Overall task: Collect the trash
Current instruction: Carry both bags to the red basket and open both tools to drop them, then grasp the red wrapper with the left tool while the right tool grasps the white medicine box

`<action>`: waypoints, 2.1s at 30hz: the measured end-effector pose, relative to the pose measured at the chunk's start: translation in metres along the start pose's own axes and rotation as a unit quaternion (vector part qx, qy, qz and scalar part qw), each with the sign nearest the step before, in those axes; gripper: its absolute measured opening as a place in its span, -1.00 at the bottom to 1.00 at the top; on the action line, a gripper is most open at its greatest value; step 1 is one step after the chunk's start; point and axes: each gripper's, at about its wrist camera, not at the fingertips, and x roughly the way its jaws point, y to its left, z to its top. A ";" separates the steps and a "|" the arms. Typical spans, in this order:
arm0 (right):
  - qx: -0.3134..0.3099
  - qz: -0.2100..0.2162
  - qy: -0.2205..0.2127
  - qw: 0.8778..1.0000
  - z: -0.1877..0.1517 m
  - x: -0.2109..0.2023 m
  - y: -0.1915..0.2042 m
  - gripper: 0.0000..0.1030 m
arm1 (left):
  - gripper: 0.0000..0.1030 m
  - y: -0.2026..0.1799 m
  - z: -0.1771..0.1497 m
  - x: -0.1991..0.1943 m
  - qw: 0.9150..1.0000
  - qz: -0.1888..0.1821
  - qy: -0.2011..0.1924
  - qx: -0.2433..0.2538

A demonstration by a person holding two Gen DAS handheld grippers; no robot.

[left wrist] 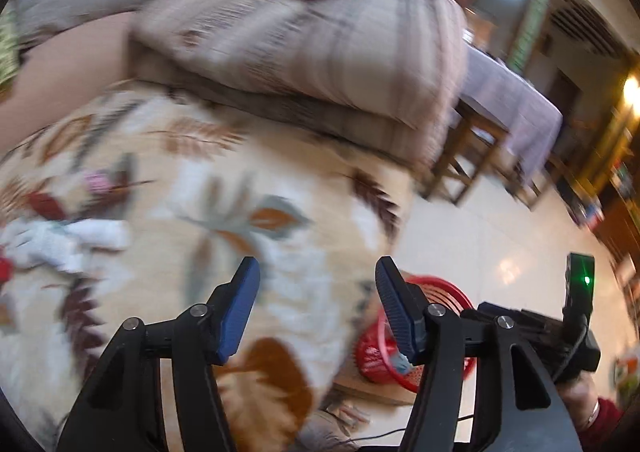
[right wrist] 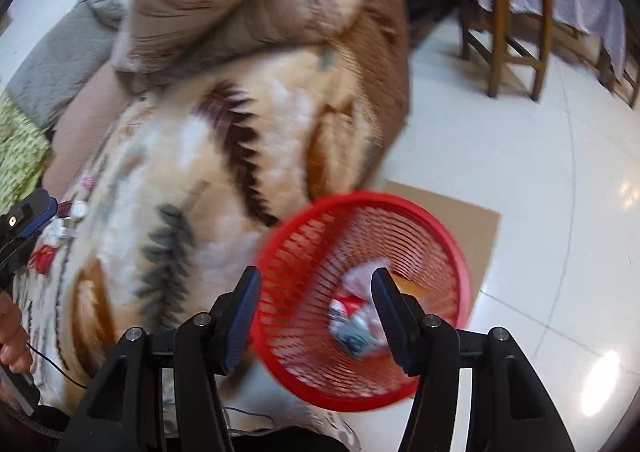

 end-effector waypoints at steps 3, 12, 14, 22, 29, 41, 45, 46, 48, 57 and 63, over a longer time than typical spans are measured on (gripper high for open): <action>-0.032 0.032 -0.003 0.999 0.010 0.002 0.040 0.19 | 0.19 0.033 0.000 -0.029 0.998 0.041 -0.013 -0.034; -0.120 0.130 0.015 0.984 0.029 0.014 0.168 0.19 | 0.22 0.162 -0.017 -0.093 0.968 0.208 -0.045 -0.136; -0.134 0.145 0.019 0.980 0.032 0.014 0.189 0.19 | 0.22 0.193 -0.021 -0.098 0.958 0.233 -0.053 -0.160; -0.173 0.197 0.047 0.964 0.041 0.020 0.279 0.20 | 0.22 0.302 -0.026 -0.082 0.917 0.317 -0.029 -0.239; -0.198 0.223 0.062 0.953 0.041 0.042 0.342 0.20 | 0.22 0.336 -0.027 -0.042 0.914 0.338 0.016 -0.226; -0.361 0.155 0.056 0.918 0.038 0.126 0.431 0.30 | -0.44 0.355 -0.027 -0.053 0.912 0.322 -0.012 -0.253; -0.408 0.156 0.059 0.898 0.025 0.144 0.448 0.30 | -0.44 0.348 -0.020 -0.070 0.910 0.324 -0.037 -0.255; -0.419 0.150 0.050 0.894 0.021 0.147 0.451 0.30 | -0.44 0.346 -0.018 -0.073 0.910 0.323 -0.040 -0.258; -0.440 0.130 0.040 0.888 0.015 0.155 0.456 0.30 | -0.44 0.342 -0.015 -0.075 0.912 0.320 -0.044 -0.254; -0.453 0.121 0.030 0.883 0.010 0.150 0.455 -0.06 | -0.44 0.322 -0.012 -0.070 0.921 0.312 -0.043 -0.229; -0.370 0.137 0.019 0.918 0.022 0.112 0.426 -0.06 | -0.44 0.283 -0.012 -0.072 0.928 0.310 -0.054 -0.202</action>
